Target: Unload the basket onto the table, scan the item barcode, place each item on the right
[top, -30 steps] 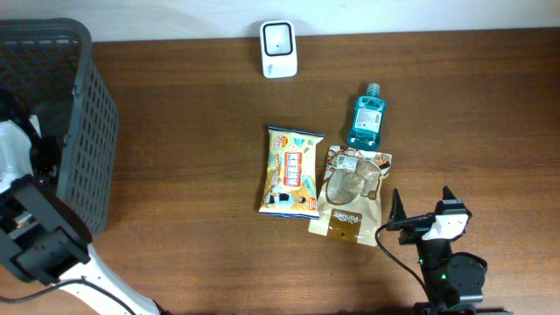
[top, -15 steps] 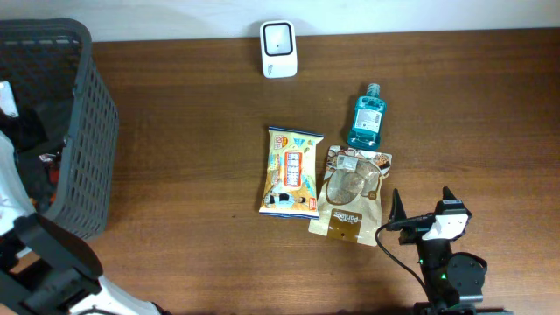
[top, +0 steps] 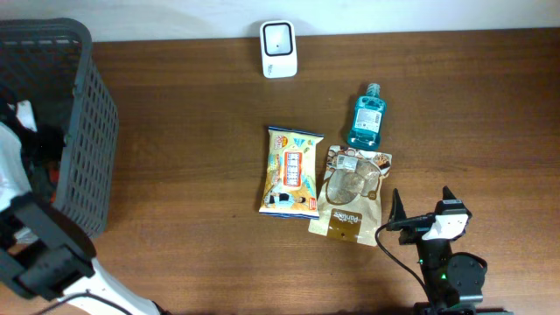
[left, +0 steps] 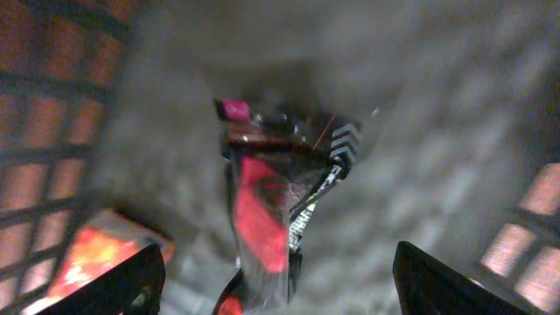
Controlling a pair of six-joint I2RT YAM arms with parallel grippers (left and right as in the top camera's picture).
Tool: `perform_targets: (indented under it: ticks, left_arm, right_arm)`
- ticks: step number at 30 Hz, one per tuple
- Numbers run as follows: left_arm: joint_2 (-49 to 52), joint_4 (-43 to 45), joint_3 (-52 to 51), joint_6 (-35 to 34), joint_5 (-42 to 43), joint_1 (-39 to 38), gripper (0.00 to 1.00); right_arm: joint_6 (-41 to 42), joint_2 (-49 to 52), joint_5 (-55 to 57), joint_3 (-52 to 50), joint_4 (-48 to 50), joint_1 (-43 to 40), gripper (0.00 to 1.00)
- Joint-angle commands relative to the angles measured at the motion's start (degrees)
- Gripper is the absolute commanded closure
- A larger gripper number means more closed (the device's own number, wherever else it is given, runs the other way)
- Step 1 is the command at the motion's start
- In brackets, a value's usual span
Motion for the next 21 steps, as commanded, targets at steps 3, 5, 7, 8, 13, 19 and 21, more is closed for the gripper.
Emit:
perform_targets:
  ticks: [3,5,7,8,13,19,21]
  left_arm:
    - [6.69,-1.14,-0.26,0.09,-1.25,1.25,0.18]
    - [7.89,-1.36,-0.28,0.11,-1.27,1.46,0.18]
    - [8.83,-1.36,-0.28,0.09,-1.18,1.79,0.18]
    - [9.2,-1.36,-0.28,0.11,-1.07,1.92,0.18]
    - [10.49,-0.39,-0.26,0.09,-1.05,2.03,0.24]
    - [12.59,-0.04,-0.26,0.09,1.4,2.03,0.36]
    - [13.79,-0.46,-0.26,0.09,1.38,2.03,0.36]
  right_arm:
    - [-0.37,-0.37,0.48,-0.5,-0.09,0.31,0.02]
    - [-0.37,-0.37,0.48,-0.5,-0.07,0.31,0.02]
    - [-0.35,-0.37,0.48,-0.5,-0.07,0.31,0.02]
    - [-0.37,-0.37,0.48,-0.5,-0.07,0.31,0.02]
    - [-0.37,-0.37,0.46,-0.5,-0.07,0.31,0.02]
    - [-0.37,-0.37,0.48,-0.5,-0.09,0.31,0.02]
    - [-0.37,-0.37,0.46,-0.5,-0.07,0.31,0.02]
